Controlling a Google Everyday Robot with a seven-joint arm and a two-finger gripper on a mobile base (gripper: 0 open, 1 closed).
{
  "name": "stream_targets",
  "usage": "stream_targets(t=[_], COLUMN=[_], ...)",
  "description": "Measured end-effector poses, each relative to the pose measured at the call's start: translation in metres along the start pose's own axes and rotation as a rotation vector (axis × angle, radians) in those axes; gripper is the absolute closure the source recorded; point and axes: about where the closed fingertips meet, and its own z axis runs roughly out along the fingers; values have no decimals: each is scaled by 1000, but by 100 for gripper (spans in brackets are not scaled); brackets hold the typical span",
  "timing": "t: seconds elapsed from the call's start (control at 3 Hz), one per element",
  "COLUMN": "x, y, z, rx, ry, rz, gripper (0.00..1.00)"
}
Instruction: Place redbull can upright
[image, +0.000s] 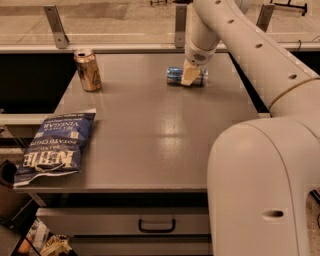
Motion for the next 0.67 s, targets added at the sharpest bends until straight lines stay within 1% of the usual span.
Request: stream_targets(t=[0.33,0.67], x=[0,0], y=[1,1], z=[4,4], rx=[-4,-5], ry=[1,1], rz=[-1,-1], gripper=[100,100])
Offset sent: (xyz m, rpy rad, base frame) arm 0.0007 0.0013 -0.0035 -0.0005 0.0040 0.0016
